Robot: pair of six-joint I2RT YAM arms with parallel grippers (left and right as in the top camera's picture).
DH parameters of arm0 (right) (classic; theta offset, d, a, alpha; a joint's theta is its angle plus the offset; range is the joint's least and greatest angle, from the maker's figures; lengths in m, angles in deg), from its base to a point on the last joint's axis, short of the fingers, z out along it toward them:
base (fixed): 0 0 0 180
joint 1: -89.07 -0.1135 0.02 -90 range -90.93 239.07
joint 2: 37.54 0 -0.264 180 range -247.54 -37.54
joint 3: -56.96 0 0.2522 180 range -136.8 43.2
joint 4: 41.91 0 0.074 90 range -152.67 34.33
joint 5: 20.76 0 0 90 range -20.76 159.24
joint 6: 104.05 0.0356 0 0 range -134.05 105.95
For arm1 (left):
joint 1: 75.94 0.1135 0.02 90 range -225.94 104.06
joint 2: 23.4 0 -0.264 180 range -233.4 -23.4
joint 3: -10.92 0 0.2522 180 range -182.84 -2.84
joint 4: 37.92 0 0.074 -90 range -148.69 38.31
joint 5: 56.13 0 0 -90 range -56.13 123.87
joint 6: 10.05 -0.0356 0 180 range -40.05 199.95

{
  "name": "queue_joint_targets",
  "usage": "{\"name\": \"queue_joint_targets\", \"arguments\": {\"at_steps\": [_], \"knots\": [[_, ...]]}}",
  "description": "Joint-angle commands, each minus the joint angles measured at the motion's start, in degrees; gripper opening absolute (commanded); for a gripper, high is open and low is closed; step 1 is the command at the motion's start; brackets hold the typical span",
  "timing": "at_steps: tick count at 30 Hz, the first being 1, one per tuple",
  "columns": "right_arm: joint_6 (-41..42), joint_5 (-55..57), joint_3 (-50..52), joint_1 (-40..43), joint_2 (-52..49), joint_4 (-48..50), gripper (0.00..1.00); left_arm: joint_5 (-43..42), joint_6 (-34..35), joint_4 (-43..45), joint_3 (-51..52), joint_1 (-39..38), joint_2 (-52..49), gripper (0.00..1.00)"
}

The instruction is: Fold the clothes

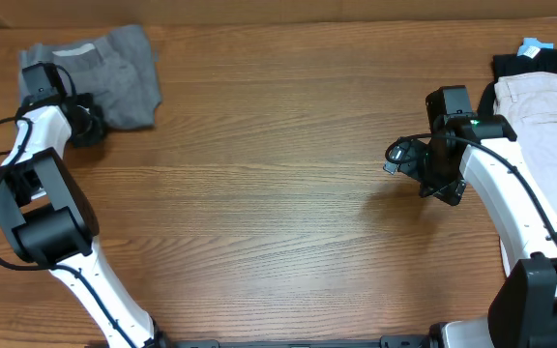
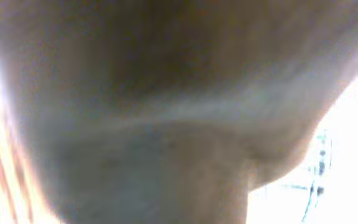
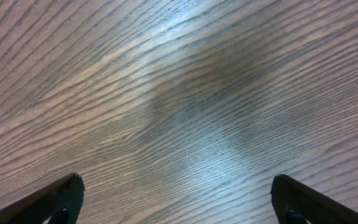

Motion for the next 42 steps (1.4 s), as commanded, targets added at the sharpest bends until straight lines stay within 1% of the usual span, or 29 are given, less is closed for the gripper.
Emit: {"name": "queue_joint_targets", "arguments": {"at_steps": [1, 2, 3, 8, 12, 16, 20, 22, 23, 24, 25, 28, 31, 37, 39, 41, 42], "knots": [[-0.2, 0.4, -1.6, 0.2, 0.7, 0.1, 1.00, 8.5, -3.1, 1.7, 1.3, 2.3, -2.3, 0.04], [-0.2, 0.4, -1.6, 0.2, 0.7, 0.1, 1.00, 8.8, -3.7, 2.5, 1.3, 2.5, -2.3, 0.05], [-0.2, 0.4, -1.6, 0.2, 0.7, 0.1, 1.00, 8.8, -4.9, 3.5, 1.3, 2.8, -2.3, 0.08], [-0.2, 0.4, -1.6, 0.2, 0.7, 0.1, 1.00, 8.5, -14.5, 9.0, 1.3, 3.5, -2.3, 0.14], [-0.2, 0.4, -1.6, 0.2, 0.7, 0.1, 1.00, 8.5, -22.2, 11.5, 1.3, 3.8, -2.3, 0.11], [-0.2, 0.4, -1.6, 0.2, 0.7, 0.1, 1.00, 8.1, -29.7, 13.0, 1.3, 4.6, -2.3, 0.11], [-0.2, 0.4, -1.6, 0.2, 0.7, 0.1, 1.00, 8.1, -35.9, 14.1, 1.3, 5.7, -2.3, 0.08], [-0.2, 0.4, -1.6, 0.2, 0.7, 0.1, 1.00, 8.2, -38.3, 14.6, 1.3, 6.3, -2.3, 0.08], [-0.2, 0.4, -1.6, 0.2, 0.7, 0.1, 1.00, 8.1, -38.8, 14.8, 1.3, 6.7, -2.4, 0.08], [-0.2, 0.4, -1.6, 0.2, 0.7, 0.1, 1.00, 8.1, -39.1, 15.1, 1.3, 7.1, -2.5, 0.12], [-0.2, 0.4, -1.6, 0.2, 0.7, 0.1, 1.00, 8.0, -39.1, 15.4, 1.3, 7.4, -2.7, 0.14], [-0.2, 0.4, -1.6, 0.2, 0.7, 0.1, 1.00, 5.7, -39.0, 16.9, 1.3, 8.1, -3.7, 0.15], [-0.2, 0.4, -1.6, 0.2, 0.7, 0.1, 1.00, 4.3, -39.0, 18.6, 1.3, 8.1, -5.1, 0.19], [-0.2, 0.4, -1.6, 0.2, 0.7, 0.1, 1.00, 3.6, -38.3, 21.2, 1.3, 7.2, -5.8, 0.19], [-0.2, 0.4, -1.6, 0.2, 0.7, 0.1, 1.00, 3.6, -37.2, 22.0, 1.3, 6.8, -5.8, 0.21], [-0.2, 0.4, -1.6, 0.2, 0.7, 0.1, 1.00, 3.6, -35.2, 22.2, 1.3, 6.4, -5.8, 0.18], [-0.2, 0.4, -1.6, 0.2, 0.7, 0.1, 1.00, 3.6, -34.1, 22.3, 1.3, 6.2, -5.8, 0.18]]}}
